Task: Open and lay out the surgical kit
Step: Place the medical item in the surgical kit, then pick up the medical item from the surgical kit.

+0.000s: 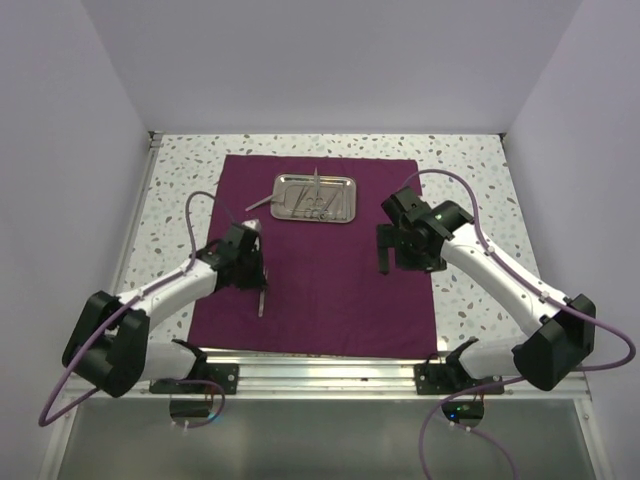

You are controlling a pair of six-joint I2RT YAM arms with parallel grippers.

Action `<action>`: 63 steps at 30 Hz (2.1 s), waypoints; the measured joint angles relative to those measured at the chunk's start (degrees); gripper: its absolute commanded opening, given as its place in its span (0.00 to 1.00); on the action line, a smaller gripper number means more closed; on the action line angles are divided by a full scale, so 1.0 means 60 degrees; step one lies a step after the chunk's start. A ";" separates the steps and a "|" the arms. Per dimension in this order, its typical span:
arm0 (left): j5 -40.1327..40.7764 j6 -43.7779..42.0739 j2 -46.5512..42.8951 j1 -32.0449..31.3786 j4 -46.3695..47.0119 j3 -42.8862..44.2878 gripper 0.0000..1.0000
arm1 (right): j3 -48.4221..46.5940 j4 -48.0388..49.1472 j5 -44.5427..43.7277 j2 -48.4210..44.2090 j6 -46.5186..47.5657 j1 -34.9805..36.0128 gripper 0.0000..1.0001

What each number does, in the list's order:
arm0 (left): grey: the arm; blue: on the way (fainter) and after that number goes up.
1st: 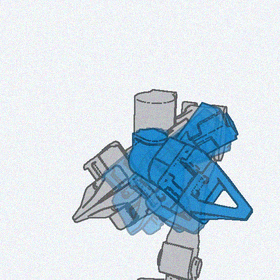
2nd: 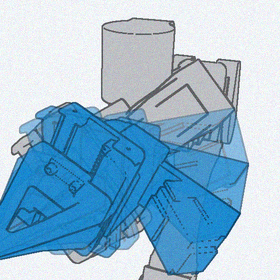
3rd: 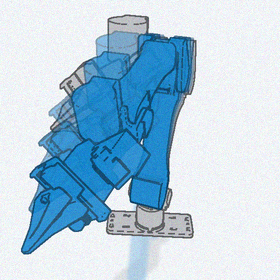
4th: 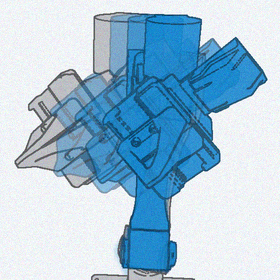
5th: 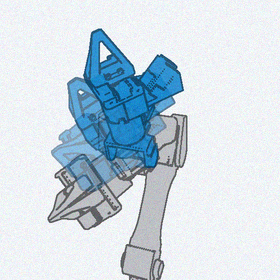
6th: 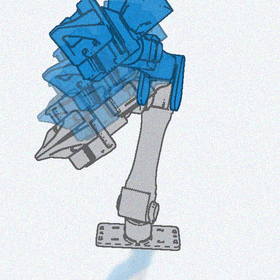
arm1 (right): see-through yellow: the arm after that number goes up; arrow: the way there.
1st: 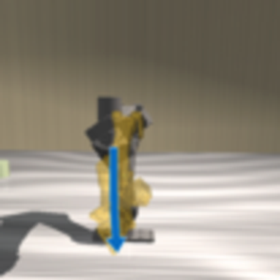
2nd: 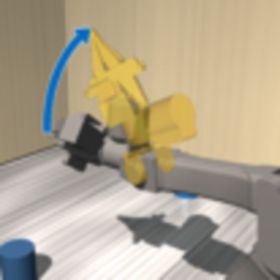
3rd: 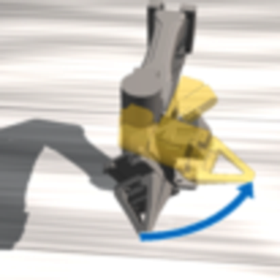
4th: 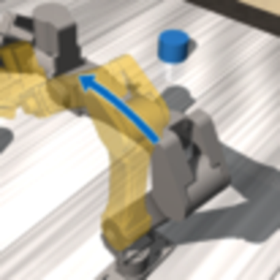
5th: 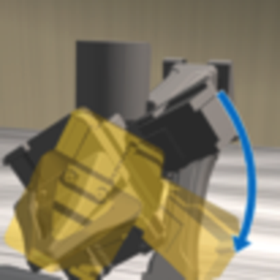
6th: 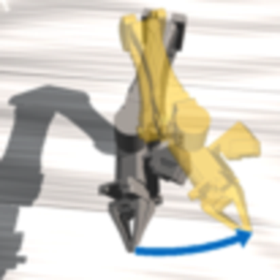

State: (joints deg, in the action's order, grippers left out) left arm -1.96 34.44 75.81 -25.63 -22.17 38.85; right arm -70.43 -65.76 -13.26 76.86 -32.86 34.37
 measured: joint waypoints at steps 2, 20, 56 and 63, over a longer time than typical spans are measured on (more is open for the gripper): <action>0.0215 0.0291 -0.0557 -0.0339 -0.0036 -0.0656 0.00 | -0.0051 -0.0069 -0.0113 0.0000 0.0113 0.0000 0.98; 0.2714 -0.0051 -0.1016 -0.1217 -0.1490 0.2040 0.82 | -0.0058 -0.0142 -0.0171 -0.0259 0.0302 0.0000 0.98; 0.1424 -0.4962 0.8291 0.0962 0.0317 0.9471 0.67 | 0.0506 -0.1224 -0.0463 -0.0994 -0.0535 0.0000 0.99; 0.1461 -0.4954 0.8291 0.1177 0.0302 0.9329 0.54 | 0.0506 -0.1220 -0.0503 -0.0783 -0.0528 0.0000 0.98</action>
State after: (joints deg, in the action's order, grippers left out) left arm 6.81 4.71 125.56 -18.57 -20.36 94.83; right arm -67.40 -73.08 -16.27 72.16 -36.03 34.37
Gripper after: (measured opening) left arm 0.573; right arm 0.985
